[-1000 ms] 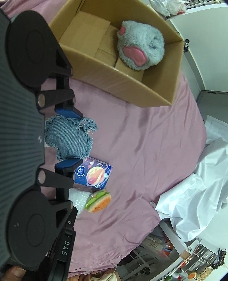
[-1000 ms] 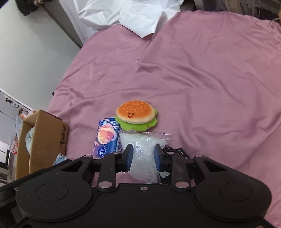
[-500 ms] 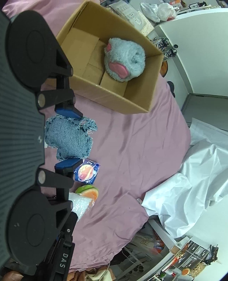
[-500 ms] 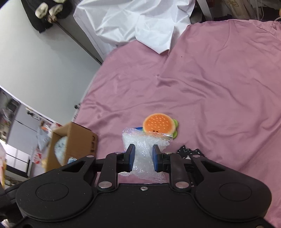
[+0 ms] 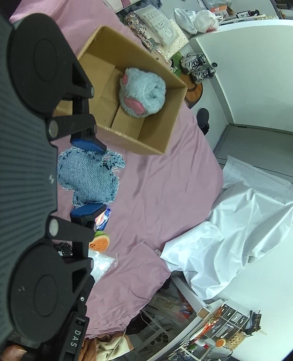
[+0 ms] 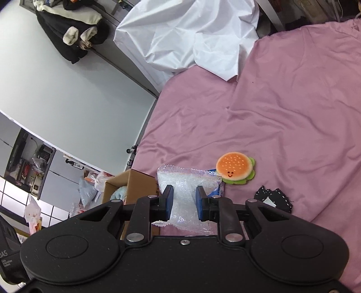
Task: Organize soft objects
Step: 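Carry the denim piece and clear bag toward the box with both tools, then drop the denim piece and clear bag into the box, opening both tools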
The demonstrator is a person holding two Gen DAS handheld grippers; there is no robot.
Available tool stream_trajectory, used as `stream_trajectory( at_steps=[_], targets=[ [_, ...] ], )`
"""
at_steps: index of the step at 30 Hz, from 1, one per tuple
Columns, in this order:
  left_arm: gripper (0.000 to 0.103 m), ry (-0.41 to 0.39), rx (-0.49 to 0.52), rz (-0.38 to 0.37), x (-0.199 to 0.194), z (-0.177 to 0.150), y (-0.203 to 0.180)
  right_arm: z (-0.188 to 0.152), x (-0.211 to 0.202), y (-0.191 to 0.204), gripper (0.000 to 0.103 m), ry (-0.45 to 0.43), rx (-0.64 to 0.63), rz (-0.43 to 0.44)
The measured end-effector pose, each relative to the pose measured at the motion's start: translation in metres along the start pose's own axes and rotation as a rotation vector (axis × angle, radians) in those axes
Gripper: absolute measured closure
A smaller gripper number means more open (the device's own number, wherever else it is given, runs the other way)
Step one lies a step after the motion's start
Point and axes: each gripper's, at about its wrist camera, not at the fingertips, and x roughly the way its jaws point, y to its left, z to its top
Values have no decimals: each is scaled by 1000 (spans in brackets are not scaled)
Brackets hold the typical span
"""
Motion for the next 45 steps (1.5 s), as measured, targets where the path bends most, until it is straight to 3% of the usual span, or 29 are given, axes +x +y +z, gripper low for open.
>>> stream_trajectory(
  at_steps=[19, 36, 45],
  targets=[
    [55, -79, -81, 61, -35, 28, 77, -13, -9, 59, 82, -51, -127, 62],
    [55, -33, -141, 93, -7, 28, 135, -27, 12, 93, 82, -51, -202, 61],
    [54, 0, -171, 89, 16, 29, 155, -32, 43, 119, 82, -26, -265, 64]
  ],
)
